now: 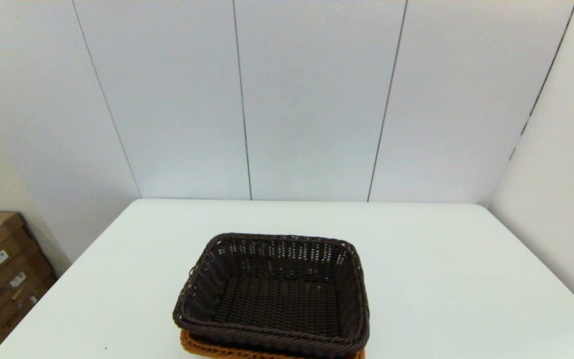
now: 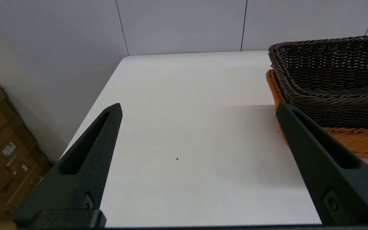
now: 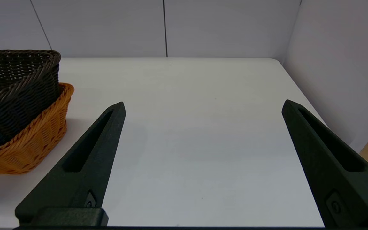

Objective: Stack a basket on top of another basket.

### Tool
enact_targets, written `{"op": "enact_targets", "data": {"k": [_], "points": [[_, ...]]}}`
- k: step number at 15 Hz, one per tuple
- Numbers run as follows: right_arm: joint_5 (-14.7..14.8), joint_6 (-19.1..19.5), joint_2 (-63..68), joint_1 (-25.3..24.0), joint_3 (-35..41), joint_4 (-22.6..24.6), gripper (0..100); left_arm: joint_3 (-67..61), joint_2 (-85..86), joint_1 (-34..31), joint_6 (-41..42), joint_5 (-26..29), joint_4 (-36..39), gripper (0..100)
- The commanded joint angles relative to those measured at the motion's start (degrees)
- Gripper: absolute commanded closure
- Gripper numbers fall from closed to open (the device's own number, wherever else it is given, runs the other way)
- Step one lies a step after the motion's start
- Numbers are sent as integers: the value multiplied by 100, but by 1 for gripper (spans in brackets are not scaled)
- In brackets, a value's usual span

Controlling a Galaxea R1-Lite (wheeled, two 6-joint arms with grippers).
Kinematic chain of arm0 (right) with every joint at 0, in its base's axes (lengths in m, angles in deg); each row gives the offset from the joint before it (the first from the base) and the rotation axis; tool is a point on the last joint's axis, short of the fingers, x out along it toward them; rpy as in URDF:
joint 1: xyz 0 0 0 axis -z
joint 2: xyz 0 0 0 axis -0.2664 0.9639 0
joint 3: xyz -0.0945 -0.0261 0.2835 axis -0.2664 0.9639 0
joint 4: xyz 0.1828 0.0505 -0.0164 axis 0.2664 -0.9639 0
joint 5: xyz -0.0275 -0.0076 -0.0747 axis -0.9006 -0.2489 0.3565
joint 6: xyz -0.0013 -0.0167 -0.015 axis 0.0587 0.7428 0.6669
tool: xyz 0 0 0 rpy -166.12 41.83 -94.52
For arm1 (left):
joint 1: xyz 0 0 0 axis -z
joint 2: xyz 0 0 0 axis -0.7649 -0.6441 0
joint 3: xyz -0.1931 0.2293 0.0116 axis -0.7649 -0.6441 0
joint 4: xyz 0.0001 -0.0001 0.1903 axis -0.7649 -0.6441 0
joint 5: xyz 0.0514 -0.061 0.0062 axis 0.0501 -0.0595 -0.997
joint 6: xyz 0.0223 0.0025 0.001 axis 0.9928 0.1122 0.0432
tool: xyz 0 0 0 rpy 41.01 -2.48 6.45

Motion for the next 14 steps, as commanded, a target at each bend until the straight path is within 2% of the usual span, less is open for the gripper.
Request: {"op": "enact_targets", "data": {"k": [1,14], "points": [[0,1,-2,0,1,6,0,-9,11,-2,2,0,0,0],[0,1,-2,0,1,6,0,-9,11,-2,-7,0,0,0]]}}
